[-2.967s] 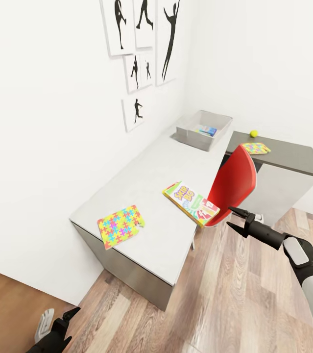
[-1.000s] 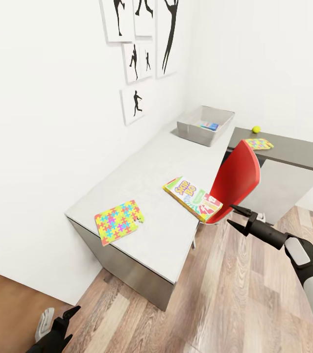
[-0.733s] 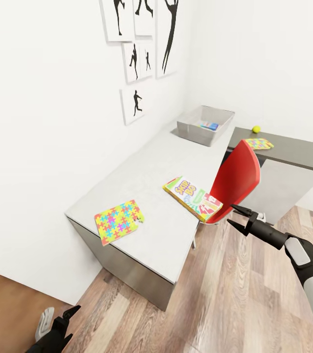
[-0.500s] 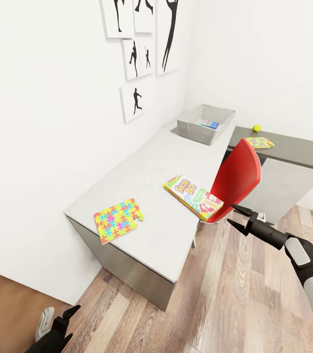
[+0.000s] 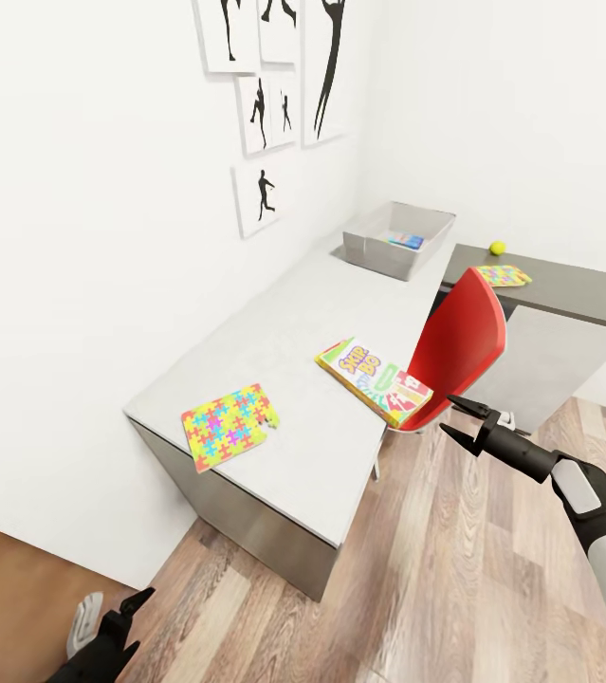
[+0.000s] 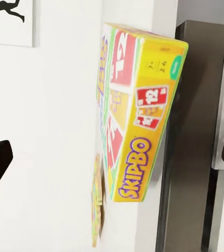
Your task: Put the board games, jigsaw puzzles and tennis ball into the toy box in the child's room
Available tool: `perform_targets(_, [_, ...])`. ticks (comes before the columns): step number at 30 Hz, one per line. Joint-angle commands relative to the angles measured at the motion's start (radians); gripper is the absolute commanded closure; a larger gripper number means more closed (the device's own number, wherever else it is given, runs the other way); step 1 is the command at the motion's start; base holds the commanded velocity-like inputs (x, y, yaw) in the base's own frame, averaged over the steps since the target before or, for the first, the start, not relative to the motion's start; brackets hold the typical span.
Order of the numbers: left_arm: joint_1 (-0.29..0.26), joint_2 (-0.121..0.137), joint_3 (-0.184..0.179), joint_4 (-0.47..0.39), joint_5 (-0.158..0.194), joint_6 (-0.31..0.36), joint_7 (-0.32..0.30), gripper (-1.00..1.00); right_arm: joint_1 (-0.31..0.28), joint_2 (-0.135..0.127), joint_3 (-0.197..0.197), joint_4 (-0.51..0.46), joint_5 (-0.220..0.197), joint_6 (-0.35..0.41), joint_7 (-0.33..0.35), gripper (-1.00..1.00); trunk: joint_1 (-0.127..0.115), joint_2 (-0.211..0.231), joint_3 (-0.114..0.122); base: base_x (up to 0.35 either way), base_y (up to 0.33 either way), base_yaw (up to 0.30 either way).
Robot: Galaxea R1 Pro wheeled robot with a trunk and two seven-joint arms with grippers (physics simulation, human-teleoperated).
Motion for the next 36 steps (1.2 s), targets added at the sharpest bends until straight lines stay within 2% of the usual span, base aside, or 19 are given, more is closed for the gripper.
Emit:
perform_targets(1, [0.001, 0.0, 0.003, -0.002, 0.003, 0.008, -0.002, -1.0, -0.001, 0.0, -0.002, 0.0, 0.002, 0.004, 0.003, -1.0, 0.0, 0.0, -0.001, 0.0, 0.0, 0.0])
perform_targets(5, [0.004, -0.001, 0.003, -0.006, 0.003, 0.009, -0.003, -1.0, -0.001, 0.0, -0.002, 0.0, 0.002, 0.004, 0.003, -1.0, 0.0, 0.0, -0.001, 0.0, 0.0, 0.0])
perform_targets(15, [0.007, -0.001, 0.002, -0.011, 0.003, 0.009, -0.003, -1.0, -0.001, 0.0, -0.002, 0.0, 0.002, 0.004, 0.003, -1.0, 0.038, -0.07, -0.032, 0.0, 0.0, 0.0])
perform_targets(36, [0.008, -0.001, 0.002, -0.012, 0.001, 0.009, -0.002, -1.0, -0.001, 0.001, -0.002, -0.001, 0.002, 0.004, 0.003, -1.0, 0.038, -0.07, -0.032, 0.0, 0.0, 0.0])
